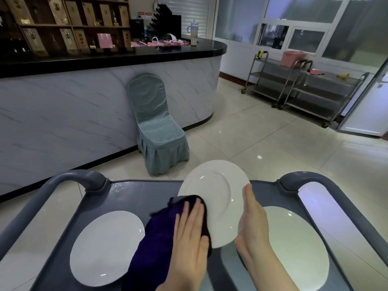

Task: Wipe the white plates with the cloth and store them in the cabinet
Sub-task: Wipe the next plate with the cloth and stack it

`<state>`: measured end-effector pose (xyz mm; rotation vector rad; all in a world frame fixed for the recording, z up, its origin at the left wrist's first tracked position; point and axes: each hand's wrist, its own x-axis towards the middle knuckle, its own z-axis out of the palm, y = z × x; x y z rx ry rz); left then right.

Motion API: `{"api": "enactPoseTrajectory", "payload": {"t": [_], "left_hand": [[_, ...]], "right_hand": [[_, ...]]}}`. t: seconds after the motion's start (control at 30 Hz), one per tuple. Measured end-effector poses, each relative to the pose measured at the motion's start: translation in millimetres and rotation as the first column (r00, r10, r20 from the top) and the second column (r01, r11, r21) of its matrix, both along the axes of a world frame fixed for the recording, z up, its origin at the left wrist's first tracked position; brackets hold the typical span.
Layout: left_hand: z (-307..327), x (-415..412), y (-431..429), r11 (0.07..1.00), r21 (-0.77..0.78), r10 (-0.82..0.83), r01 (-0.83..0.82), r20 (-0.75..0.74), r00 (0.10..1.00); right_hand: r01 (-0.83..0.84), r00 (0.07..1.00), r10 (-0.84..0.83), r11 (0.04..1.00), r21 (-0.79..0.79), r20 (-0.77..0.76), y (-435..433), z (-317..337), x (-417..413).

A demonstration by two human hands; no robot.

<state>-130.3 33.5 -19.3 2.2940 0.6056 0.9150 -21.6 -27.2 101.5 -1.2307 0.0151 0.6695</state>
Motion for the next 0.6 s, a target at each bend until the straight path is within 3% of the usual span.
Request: {"api": "enactPoseTrajectory", "payload": {"t": [0.1,0.2,0.33,0.4,0.5,0.6], "left_hand": [[28,7,8,0.991,0.113,-0.049,0.066,-0.150,0.988],[53,14,31,0.986,-0.060,-0.160,0.153,-0.130,0.979],[42,11,45,0.979,-0.152,-0.153,0.133,-0.134,0.979],[32,8,31,0.979,-0.158,-0.159,0.131,-0.173,0.972],[37,12,6,0.973,-0.039,-0.230,0.227,-0.258,0.938],[46,18,16,0.956,-0.159,-0.277,0.248,-0.205,0.939]], "right_hand": [[-0.035,0.999,0.035,0.998,-0.052,-0.003,3,-6,-11],[-0.070,0.997,0.067,0.994,-0.079,-0.040,3,-11,-17],[-0.012,1.000,0.012,0.996,-0.091,0.002,3,-4,-7],[0.032,0.999,-0.031,0.996,-0.080,0.017,3,-3,0],[0.054,0.999,-0.054,0.995,-0.084,0.001,2,-9,0],[0.018,1.000,-0.020,0.994,-0.109,-0.020,1,-14,-5]]}}
